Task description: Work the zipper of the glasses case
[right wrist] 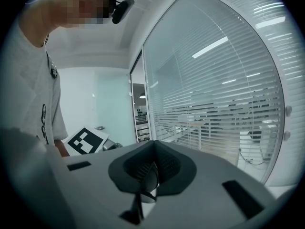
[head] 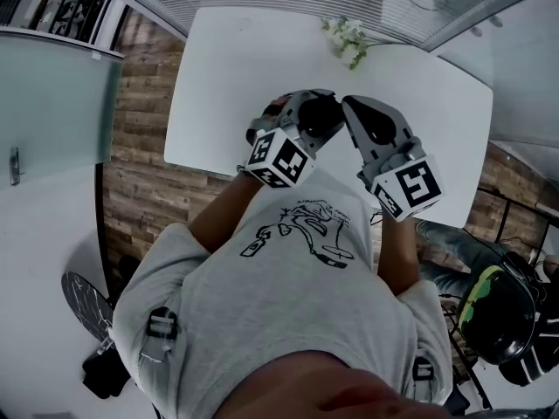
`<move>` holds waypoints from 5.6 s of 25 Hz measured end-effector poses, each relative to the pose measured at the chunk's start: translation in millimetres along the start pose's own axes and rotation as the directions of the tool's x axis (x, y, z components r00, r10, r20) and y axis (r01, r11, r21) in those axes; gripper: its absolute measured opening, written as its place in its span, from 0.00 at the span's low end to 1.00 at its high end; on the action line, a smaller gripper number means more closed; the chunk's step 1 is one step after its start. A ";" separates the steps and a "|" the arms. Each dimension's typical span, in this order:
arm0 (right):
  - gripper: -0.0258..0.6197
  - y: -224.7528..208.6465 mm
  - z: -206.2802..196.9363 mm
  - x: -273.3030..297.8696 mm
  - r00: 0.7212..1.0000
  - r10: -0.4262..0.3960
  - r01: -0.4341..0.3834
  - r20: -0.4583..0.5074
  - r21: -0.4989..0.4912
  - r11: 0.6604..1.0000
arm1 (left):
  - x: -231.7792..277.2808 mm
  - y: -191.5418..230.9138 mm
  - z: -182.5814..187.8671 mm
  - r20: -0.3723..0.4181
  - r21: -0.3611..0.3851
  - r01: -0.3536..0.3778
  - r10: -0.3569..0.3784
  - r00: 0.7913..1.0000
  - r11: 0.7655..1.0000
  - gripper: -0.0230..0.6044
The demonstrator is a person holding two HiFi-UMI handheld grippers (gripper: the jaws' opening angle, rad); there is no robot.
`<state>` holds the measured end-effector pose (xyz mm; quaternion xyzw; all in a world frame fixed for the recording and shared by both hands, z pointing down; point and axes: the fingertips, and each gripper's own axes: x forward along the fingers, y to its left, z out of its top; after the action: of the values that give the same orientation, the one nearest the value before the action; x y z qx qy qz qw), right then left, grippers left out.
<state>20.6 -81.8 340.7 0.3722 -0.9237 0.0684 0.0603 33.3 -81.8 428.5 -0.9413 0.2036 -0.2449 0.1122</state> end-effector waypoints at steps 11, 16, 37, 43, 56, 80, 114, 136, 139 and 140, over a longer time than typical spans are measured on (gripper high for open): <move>0.05 -37.8 -5.8 -1.8 1.000 0.021 -0.021 0.007 0.045 0.999 | 29.0 11.1 8.6 0.029 0.064 0.009 -0.011 1.000 0.998 0.39; 0.06 -16.5 -5.1 -9.7 0.999 0.036 -0.039 0.036 0.108 0.993 | 6.4 -3.8 14.2 0.084 0.083 0.020 -0.027 0.996 0.996 0.39; 0.07 3.0 -3.1 -14.2 0.997 0.054 -0.062 0.059 0.147 0.987 | -33.7 -11.4 45.0 0.264 0.058 0.038 -0.052 0.963 0.998 0.39; 0.06 13.7 -5.4 -16.7 0.996 0.071 -0.081 0.062 0.171 0.982 | -43.0 -18.6 44.9 0.287 0.055 0.042 -0.057 0.956 0.998 0.40; 0.06 -2.9 -7.1 -10.0 0.988 0.140 -0.152 0.068 0.227 0.962 | -40.6 -7.1 67.1 0.405 0.064 0.071 -0.091 0.910 0.995 0.40; 0.05 -4.0 -15.3 -5.3 0.968 0.245 -0.250 0.054 0.256 0.934 | -47.4 -2.3 70.8 0.503 -0.005 0.215 -0.183 0.845 0.977 0.40; 0.06 -2.1 -37.9 -2.9 0.978 0.209 -0.204 0.015 0.296 0.933 | -85.6 17.4 118.8 0.686 -0.108 0.278 -0.131 0.715 0.954 0.40; 0.15 16.4 -66.5 3.5 0.994 0.029 -0.024 -0.107 0.046 0.999 | -99.9 57.5 139.4 0.796 -0.245 0.281 0.027 0.605 0.928 0.40; 0.24 20.2 -56.1 5.5 0.994 0.015 -0.017 -0.104 -0.013 1.000 | -98.0 60.9 134.3 0.784 -0.277 0.289 0.041 0.620 0.916 0.40; 0.25 21.5 -53.7 6.8 0.995 0.012 -0.016 -0.103 -0.030 0.999 | -98.7 62.5 133.8 0.784 -0.285 0.292 0.047 0.619 0.913 0.40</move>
<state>4.1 -61.9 392.8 0.3608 -0.9229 0.0734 0.1128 1.9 -79.4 253.7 -0.9682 0.1129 0.2229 -0.0156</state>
